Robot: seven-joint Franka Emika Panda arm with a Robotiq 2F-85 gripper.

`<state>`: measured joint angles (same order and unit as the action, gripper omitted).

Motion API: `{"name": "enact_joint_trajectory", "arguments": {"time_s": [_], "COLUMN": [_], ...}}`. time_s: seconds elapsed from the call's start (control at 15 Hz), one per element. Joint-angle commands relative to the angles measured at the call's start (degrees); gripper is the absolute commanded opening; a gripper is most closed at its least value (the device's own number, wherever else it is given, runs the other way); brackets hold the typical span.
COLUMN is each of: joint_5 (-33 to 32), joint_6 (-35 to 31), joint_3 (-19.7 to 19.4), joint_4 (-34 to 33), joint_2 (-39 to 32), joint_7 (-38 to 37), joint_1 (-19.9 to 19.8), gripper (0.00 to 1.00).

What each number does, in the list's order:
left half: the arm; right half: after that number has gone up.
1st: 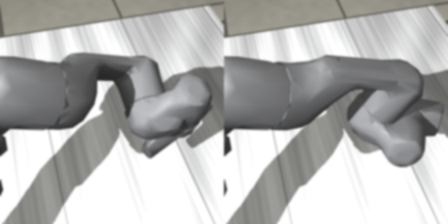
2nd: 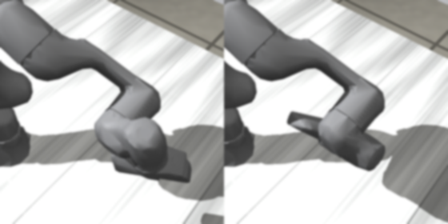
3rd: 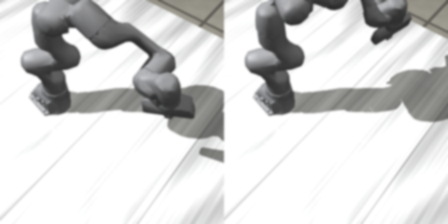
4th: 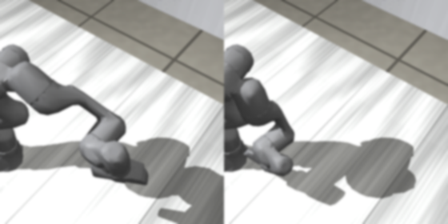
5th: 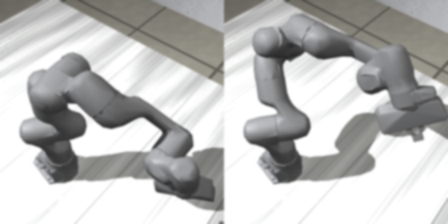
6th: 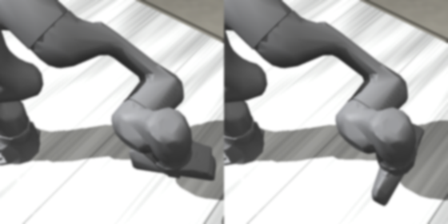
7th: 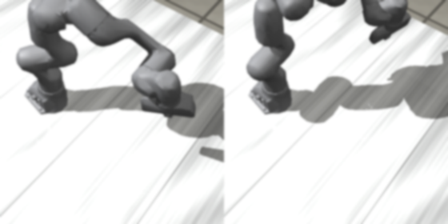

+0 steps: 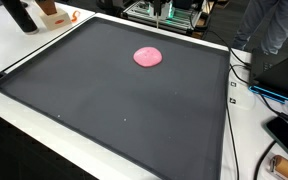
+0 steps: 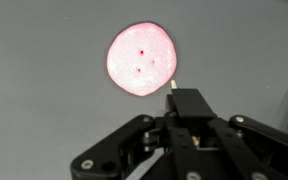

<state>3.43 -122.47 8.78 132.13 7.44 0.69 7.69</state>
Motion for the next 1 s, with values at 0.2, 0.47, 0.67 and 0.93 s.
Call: {"name": "enact_joint_trajectory", "arguments": {"time_s": [0.2,0.47,0.67,0.93], "joint_5": [-1.3,-0.3,-0.4,-0.4], "joint_6": [6.2,5.6,5.7,5.7], "joint_3": [0.9,0.8,0.9,0.9], "joint_4": [-2.6,-3.2,-3.3,-3.3], "joint_2": [1.0,0.3,0.3,0.3], "joint_7": [-2.6,-1.4,-1.5,-1.5], "joint_1": [1.0,1.0,1.1,1.1], "gripper": [0.03,0.13,0.13,0.13]}}
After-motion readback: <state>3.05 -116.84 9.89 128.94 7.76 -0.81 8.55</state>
